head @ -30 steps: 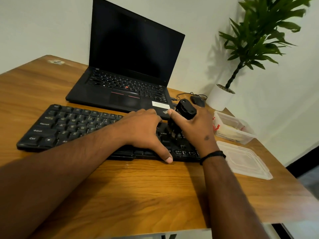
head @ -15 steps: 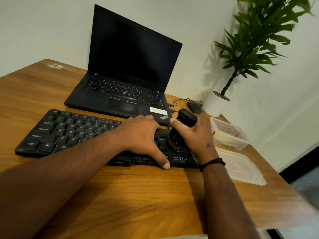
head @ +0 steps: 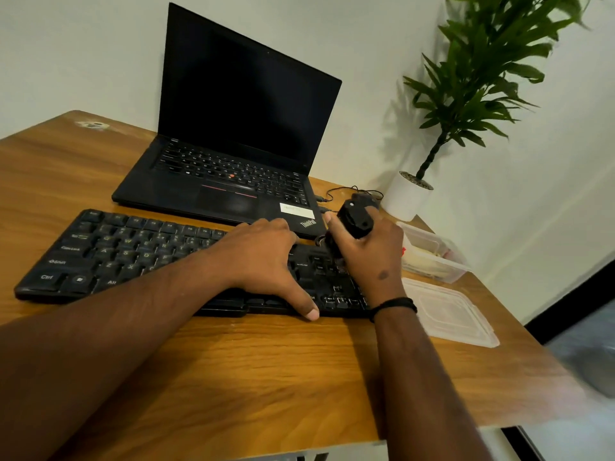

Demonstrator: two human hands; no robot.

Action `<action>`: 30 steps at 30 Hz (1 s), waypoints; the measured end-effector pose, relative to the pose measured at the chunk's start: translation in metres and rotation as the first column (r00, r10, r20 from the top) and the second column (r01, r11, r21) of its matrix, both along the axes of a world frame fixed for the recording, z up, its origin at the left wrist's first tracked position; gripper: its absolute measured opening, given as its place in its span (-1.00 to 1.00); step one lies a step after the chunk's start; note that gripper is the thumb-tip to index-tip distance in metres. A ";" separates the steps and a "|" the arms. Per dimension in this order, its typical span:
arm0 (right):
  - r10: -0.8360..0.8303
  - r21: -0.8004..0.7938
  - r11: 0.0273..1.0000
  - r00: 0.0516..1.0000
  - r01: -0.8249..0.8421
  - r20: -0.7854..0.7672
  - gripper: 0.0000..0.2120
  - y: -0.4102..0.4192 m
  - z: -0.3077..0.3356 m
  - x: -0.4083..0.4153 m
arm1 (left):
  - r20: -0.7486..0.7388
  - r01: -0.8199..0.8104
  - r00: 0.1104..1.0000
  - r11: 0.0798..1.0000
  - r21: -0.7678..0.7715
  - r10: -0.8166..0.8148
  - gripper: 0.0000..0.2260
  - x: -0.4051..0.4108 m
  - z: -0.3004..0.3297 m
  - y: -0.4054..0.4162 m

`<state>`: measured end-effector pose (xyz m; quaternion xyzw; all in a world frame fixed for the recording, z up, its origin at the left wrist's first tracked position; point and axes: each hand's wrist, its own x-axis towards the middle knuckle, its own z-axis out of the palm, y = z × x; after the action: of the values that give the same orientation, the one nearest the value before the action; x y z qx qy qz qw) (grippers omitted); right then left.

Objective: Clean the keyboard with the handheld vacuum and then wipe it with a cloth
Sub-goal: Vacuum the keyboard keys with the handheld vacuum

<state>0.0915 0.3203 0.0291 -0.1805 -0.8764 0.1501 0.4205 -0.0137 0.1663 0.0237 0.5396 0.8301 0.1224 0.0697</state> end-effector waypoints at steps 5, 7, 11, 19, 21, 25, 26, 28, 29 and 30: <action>-0.007 -0.085 0.996 0.996 0.015 0.093 -0.64 0.009 0.001 0.004 | 0.003 0.000 1.000 1.000 0.011 0.000 0.06 -0.001 -0.001 0.001; -0.053 -0.056 0.997 0.992 0.060 0.115 -0.65 0.006 0.000 0.001 | 0.003 0.002 1.000 1.000 0.009 -0.002 0.09 -0.001 -0.002 0.002; -0.015 -0.064 0.998 0.999 0.011 -0.051 -0.65 0.006 0.003 0.008 | 0.005 0.004 1.000 1.000 0.011 -0.005 0.07 -0.001 -0.002 0.001; -0.148 -0.040 0.988 0.989 0.148 0.011 -0.60 0.005 0.001 0.003 | 0.003 -0.003 1.000 1.000 0.012 0.003 0.07 -0.002 -0.002 0.002; -0.166 -0.089 0.983 0.985 0.162 -0.046 -0.69 0.009 0.003 0.008 | 0.005 -0.002 1.000 1.000 0.011 0.002 0.07 -0.002 -0.003 0.001; 0.060 -0.335 0.940 0.997 -0.070 -0.042 -0.70 -0.001 0.013 0.012 | 0.012 0.000 1.000 1.000 0.022 0.000 0.07 -0.003 -0.004 0.001; 0.190 -0.410 0.892 0.981 -0.190 -0.042 -0.75 -0.007 0.015 0.013 | 0.012 0.002 1.000 1.000 0.024 -0.002 0.07 -0.003 -0.004 0.001; 0.339 -0.488 0.816 0.940 -0.311 -0.032 -0.78 -0.015 0.015 0.011 | 0.010 0.007 1.000 1.000 0.020 -0.007 0.09 -0.004 -0.004 0.001; 0.333 -0.473 0.829 0.943 -0.299 -0.012 -0.77 -0.014 0.013 0.010 | 0.011 0.009 1.000 1.000 0.019 -0.009 0.08 -0.005 -0.005 0.002; 0.286 -0.442 0.861 0.958 -0.253 0.009 -0.75 -0.013 0.013 0.008 | 0.010 0.009 1.000 1.000 0.022 -0.009 0.07 -0.005 -0.005 0.002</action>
<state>0.0997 0.3074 0.0419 -0.1511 -0.8520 0.3929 0.3111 -0.0185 0.1679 0.0187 0.5434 0.8259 0.1340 0.0685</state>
